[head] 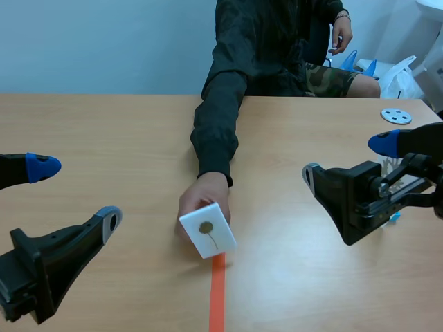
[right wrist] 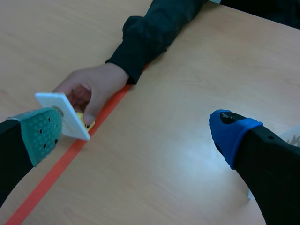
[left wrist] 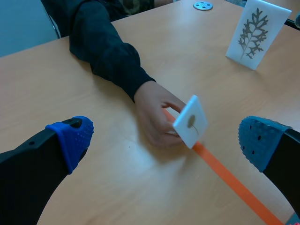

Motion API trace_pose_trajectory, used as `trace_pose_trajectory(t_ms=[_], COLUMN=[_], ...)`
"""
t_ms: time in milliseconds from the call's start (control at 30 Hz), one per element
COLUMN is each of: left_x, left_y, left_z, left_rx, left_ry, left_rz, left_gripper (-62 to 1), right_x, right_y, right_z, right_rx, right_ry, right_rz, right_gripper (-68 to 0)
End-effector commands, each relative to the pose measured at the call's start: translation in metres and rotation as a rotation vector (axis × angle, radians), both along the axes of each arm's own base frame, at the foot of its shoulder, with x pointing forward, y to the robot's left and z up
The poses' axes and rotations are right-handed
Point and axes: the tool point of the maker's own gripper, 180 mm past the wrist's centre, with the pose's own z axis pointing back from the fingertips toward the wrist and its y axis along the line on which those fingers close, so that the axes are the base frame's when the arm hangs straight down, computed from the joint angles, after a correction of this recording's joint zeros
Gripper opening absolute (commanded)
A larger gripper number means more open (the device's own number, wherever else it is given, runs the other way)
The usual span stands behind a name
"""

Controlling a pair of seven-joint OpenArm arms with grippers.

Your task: Sort the leaf by its shape. The table is split by an orange tape line. A compound leaf with several leaflets goes to the left side, a simple leaf with one blade goes to the right side. Return to the home posture when a red brick is placed on the table.

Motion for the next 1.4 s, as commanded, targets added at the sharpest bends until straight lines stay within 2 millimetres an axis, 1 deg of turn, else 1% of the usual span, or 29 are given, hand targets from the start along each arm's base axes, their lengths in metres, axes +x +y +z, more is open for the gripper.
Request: trace_pose_trajectory(t_ms=[0,733,1033,1167,1267,1367], left_x=[0.000,-0.001,-0.005,0.000,0.003,0.004], left_y=[-0.004,-0.005,-0.003,-0.002,-0.005,-0.011], left_z=[0.007,0.006,-0.017,-0.025,-0.035,-0.050], left_rx=[-0.026,-0.034,0.035,0.047,0.053,0.065], left_ry=[-0.018,-0.011,0.085,0.093,0.105,0.126], left_rz=[-0.003,0.005,-0.021,-0.040,-0.066,-0.095], left_gripper=[1.4,1.4,1.4,1.4,1.4,1.4], right_x=[0.005,0.005,0.005,0.005,0.005,0.005], right_y=[-0.001,-0.001,-0.001,-0.001,-0.001,-0.001], right_z=[0.010,0.010,0.010,0.010,0.010,0.010], right_rx=[0.007,0.009,0.008,0.008,0.008,0.008], right_ry=[-0.036,-0.035,-0.035,-0.035,-0.035,-0.035], right_rz=[-0.003,-0.005,-0.005,-0.005,-0.005,-0.005], right_gripper=[-1.9,-1.9,-1.9,-1.9,-1.9,-1.9])
